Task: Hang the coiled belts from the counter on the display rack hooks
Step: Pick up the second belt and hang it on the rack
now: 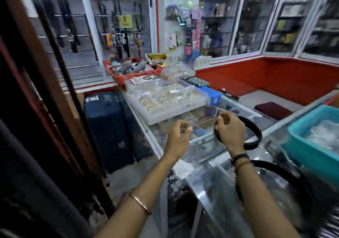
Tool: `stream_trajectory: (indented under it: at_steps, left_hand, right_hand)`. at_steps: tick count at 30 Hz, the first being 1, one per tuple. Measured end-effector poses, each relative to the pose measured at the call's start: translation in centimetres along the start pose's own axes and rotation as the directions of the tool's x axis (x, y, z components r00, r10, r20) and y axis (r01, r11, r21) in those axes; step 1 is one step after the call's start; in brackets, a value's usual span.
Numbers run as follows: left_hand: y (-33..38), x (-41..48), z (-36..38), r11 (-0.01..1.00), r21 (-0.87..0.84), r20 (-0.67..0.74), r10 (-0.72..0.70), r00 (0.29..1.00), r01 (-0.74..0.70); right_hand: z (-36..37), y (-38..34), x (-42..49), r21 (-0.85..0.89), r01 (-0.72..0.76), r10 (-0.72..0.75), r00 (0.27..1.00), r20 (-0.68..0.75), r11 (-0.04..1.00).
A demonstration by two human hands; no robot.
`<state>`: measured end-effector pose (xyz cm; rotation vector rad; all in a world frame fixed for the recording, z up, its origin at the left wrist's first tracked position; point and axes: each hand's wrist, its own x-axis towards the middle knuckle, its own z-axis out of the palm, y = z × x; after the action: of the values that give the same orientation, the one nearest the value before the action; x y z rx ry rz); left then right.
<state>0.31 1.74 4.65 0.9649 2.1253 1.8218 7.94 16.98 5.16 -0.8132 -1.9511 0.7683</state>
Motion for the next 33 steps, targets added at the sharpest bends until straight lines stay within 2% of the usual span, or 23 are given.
stream_trajectory:
  at_steps: [4, 7, 10, 14, 17, 19, 22, 25, 28, 33]
  left_hand:
    - [-2.2, 2.5, 5.8, 0.987, 0.033, 0.104, -0.160, 0.982, 0.157]
    - [-3.9, 4.1, 9.2, 0.972, 0.085, 0.149, -0.231, 0.962, 0.220]
    - [-5.3, 6.0, 12.0, 0.954, 0.151, 0.140, -0.280, 0.950, 0.259]
    - [-6.4, 8.3, 14.5, 0.926, 0.241, 0.150, -0.331, 0.931, 0.290]
    - [-6.8, 9.9, 15.9, 0.896, 0.306, 0.146, -0.378, 0.914, 0.322]
    - [-6.7, 10.8, 16.7, 0.872, 0.358, 0.137, -0.401, 0.906, 0.333]
    - [-6.4, 11.2, 17.2, 0.818, 0.468, 0.120, -0.434, 0.893, 0.335]
    - [-6.5, 11.1, 16.4, 0.783, 0.535, 0.103, -0.435, 0.895, 0.319]
    - [-6.9, 10.5, 13.9, 0.774, 0.538, 0.057, -0.427, 0.902, 0.333]
    - [-6.5, 8.9, 7.6, 0.788, 0.514, -0.053, -0.366, 0.929, 0.340]
  right_hand:
    - [-0.5, 5.7, 5.0, -0.124, -0.139, 0.143, 0.989, 0.025, 0.983]
    - [-0.2, 9.5, 8.7, -0.239, -0.153, 0.174, 0.982, 0.070, 0.959]
    - [0.6, 12.5, 12.2, -0.399, -0.074, 0.166, 0.965, 0.201, 0.914]
    - [2.2, 15.1, 15.3, -0.569, 0.113, 0.202, 0.864, 0.461, 0.815]
    - [3.4, 16.4, 16.6, -0.614, 0.181, 0.239, 0.809, 0.537, 0.768]
    - [3.9, 16.8, 17.2, -0.656, 0.253, 0.201, 0.821, 0.535, 0.711]
    - [4.1, 17.0, 17.5, -0.661, 0.287, 0.132, 0.851, 0.508, 0.693]
    - [3.7, 16.5, 17.0, -0.646, 0.281, 0.129, 0.849, 0.512, 0.710]
    - [3.4, 14.1, 16.1, -0.593, 0.277, 0.126, 0.828, 0.547, 0.756]
    - [4.0, 6.4, 14.5, -0.377, 0.320, 0.015, 0.746, 0.666, 0.869]
